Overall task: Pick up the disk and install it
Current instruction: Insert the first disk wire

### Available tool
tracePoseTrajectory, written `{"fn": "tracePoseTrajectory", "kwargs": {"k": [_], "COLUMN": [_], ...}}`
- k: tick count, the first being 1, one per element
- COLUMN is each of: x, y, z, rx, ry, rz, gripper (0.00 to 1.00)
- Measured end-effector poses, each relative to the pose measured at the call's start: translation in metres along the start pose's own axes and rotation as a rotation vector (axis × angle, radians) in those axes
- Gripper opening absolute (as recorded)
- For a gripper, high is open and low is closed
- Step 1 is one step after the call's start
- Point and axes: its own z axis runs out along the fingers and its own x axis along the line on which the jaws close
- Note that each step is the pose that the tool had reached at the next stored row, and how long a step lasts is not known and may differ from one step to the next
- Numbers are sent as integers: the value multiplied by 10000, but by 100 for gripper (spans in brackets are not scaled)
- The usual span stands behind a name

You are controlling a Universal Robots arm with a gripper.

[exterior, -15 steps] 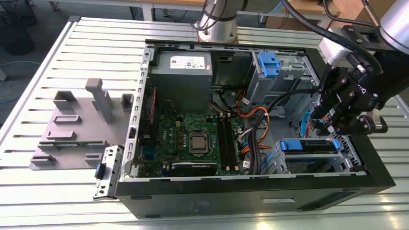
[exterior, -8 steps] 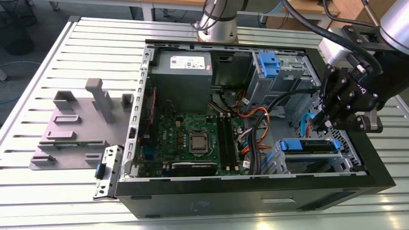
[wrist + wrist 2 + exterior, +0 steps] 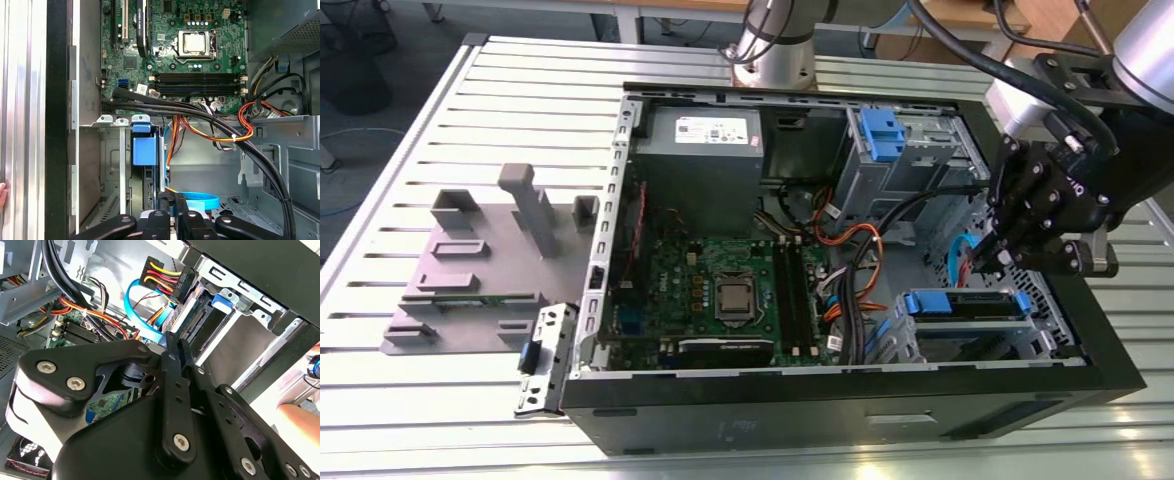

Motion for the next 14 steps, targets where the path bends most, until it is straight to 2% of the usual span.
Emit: {"fn": "tracePoseTrajectory", "kwargs": {"k": [5, 8, 14], "x": [58, 94, 107], "y": [-2, -4, -5], "z": [5, 29, 70], "rx": [0, 0, 17], "ry": [0, -9, -22], "rz": [0, -1, -2], "gripper": [16, 16, 16]}}
